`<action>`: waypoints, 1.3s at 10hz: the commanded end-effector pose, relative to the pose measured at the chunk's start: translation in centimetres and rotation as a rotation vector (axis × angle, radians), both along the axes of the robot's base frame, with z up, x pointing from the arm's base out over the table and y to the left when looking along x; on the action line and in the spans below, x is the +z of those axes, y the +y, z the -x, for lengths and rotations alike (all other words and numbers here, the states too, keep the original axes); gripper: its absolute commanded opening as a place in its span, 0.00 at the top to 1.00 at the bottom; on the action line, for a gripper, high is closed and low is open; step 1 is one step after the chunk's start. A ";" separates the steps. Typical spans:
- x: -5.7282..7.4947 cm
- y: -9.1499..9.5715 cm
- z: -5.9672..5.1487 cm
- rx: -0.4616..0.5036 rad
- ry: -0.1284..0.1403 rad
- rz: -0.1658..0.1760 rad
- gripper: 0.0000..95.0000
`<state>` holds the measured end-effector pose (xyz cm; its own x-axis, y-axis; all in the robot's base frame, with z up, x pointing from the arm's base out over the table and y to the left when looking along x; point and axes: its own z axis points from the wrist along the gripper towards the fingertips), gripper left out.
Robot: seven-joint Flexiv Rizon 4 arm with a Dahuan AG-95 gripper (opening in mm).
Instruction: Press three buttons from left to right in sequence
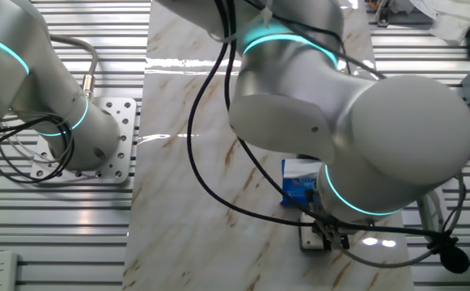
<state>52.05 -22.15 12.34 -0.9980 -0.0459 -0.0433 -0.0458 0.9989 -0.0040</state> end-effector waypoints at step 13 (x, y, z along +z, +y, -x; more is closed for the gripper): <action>2.1 11.9 -2.5 -0.165 -0.001 -0.008 1.00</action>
<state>54.28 -9.98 14.32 -0.9922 0.1172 -0.0427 0.1171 0.9931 0.0044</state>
